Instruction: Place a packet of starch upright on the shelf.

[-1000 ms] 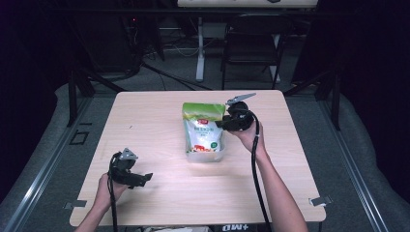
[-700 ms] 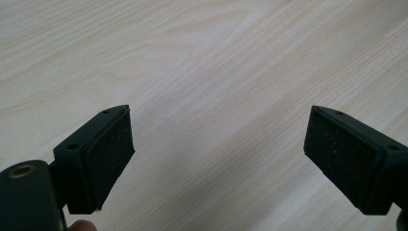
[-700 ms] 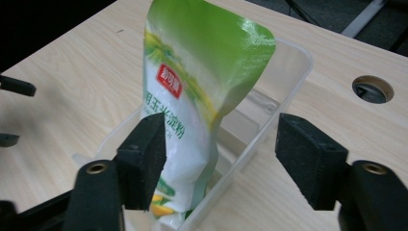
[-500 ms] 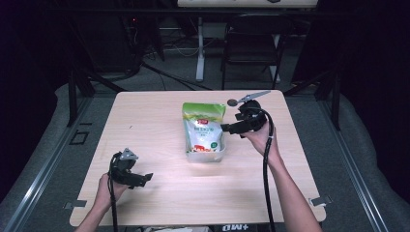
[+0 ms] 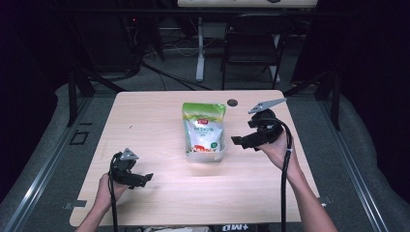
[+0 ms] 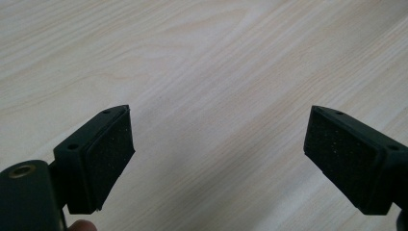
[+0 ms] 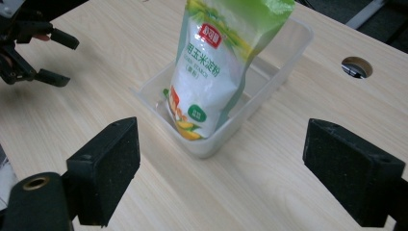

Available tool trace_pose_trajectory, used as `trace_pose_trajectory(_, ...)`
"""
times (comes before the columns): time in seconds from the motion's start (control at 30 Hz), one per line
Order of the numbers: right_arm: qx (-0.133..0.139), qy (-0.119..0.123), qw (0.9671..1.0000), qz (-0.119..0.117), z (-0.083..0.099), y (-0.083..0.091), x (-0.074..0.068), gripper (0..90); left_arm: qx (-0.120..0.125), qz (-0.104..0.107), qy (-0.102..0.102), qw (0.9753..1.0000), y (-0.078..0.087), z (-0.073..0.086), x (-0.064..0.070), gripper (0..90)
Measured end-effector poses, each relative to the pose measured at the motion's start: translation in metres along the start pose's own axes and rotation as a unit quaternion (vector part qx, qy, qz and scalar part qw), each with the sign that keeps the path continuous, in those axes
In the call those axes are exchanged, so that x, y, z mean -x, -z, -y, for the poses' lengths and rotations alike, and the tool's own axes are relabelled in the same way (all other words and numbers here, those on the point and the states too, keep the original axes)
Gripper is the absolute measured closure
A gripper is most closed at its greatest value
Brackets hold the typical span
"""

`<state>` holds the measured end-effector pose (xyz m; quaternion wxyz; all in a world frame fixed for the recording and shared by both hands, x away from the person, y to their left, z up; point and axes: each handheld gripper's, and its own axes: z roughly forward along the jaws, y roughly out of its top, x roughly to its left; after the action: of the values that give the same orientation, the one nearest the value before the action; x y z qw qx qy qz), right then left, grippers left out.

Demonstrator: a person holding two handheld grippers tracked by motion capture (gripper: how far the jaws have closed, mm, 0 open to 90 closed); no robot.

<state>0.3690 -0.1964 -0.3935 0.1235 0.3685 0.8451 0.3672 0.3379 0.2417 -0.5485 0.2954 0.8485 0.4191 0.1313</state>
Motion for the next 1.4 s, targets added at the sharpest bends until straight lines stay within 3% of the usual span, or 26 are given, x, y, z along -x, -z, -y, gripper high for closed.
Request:
trace_pose_trajectory(0.3, -0.008, 0.0, 0.9998, 0.016, 0.025, 0.024, -0.005, 9.1, -0.001, 0.001, 0.0, 1.0, 0.0, 0.0, 0.0, 10.0)
trace_pose_trajectory(0.57, -0.018, -0.024, 0.9989, 0.035, 0.057, 0.039, 0.0, 7.6, 0.0, 0.0, 0.0, 1.0, -0.001, 0.0, 0.001, 10.0)
trace_pose_trajectory(0.67, -0.028, -0.043, 0.998, 0.037, 0.074, 0.04, 0.005, 7.5, 0.0, 0.0, 0.0, 1.0, -0.001, 0.0, 0.001, 10.0)
trace_pose_trajectory(0.97, -0.056, -0.102, 0.9922, 0.045, 0.127, 0.027, 0.019, 7.6, -0.001, 0.0, 0.0, 1.0, -0.001, 0.0, 0.001, 10.0)
trace_pose_trajectory(1.2, -0.061, -0.138, 0.9876, 0.042, 0.167, 0.01, 0.026, 7.9, -0.002, 0.0, 0.0, 1.0, -0.002, -0.001, 0.002, 9.9)
trace_pose_trajectory(1.4, -0.059, -0.144, 0.9868, 0.046, 0.187, 0.003, 0.028, 8.0, -0.001, -0.003, -0.006, 1.0, -0.001, -0.001, 0.002, 10.0)
